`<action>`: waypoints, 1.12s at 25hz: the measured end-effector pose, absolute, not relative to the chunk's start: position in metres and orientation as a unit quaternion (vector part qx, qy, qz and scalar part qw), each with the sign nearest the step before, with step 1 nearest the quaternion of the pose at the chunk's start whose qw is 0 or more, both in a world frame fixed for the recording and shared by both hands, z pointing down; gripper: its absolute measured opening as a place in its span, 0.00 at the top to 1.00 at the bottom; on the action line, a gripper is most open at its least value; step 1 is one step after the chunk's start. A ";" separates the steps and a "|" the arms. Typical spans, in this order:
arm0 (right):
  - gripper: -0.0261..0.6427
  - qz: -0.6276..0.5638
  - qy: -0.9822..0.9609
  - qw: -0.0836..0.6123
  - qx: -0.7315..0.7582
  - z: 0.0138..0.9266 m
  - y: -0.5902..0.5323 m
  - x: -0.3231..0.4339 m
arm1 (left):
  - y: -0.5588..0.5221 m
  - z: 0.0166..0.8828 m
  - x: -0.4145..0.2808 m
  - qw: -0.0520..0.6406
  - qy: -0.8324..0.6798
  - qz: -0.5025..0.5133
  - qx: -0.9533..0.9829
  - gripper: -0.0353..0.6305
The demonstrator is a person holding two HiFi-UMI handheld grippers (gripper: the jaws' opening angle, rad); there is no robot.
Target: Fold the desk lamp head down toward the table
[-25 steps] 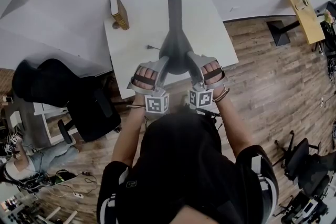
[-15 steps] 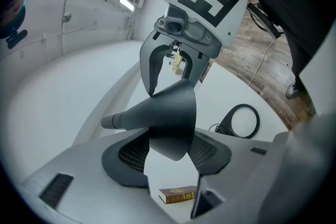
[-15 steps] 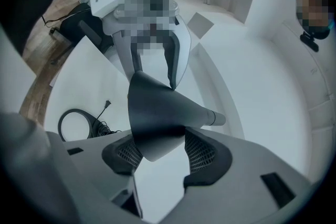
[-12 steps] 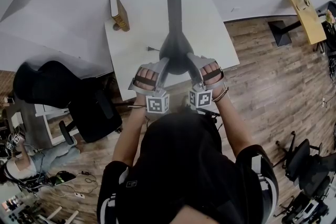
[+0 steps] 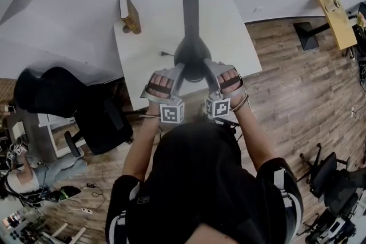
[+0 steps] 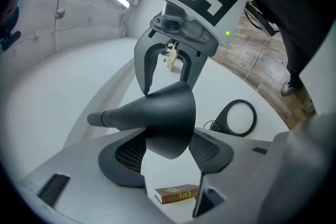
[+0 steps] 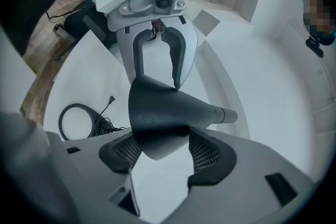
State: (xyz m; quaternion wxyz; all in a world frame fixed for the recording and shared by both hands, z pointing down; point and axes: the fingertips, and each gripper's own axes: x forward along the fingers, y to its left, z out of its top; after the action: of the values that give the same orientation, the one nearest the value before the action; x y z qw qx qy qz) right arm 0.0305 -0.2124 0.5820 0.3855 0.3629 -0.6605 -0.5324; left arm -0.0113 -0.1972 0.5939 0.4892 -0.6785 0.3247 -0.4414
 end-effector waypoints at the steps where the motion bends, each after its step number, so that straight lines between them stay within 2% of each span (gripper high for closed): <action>1: 0.54 -0.532 -0.660 0.387 0.362 0.583 -0.213 0.031 | -0.198 0.595 -0.011 0.489 0.323 -0.443 -0.678 0.57; 20: 0.50 -0.525 -0.667 0.392 0.355 0.594 -0.219 0.032 | -0.205 0.601 -0.008 0.480 0.317 -0.443 -0.688 0.54; 28: 0.49 -0.512 -0.680 0.403 0.337 0.596 -0.214 0.032 | -0.198 0.607 -0.009 0.468 0.289 -0.453 -0.702 0.48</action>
State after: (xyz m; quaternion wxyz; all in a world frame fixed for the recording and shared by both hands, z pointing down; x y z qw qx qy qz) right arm 0.0316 -0.2142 0.5964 0.4029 0.3370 -0.6796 -0.5122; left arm -0.0092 -0.1982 0.6072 0.4675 -0.7023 0.2889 -0.4525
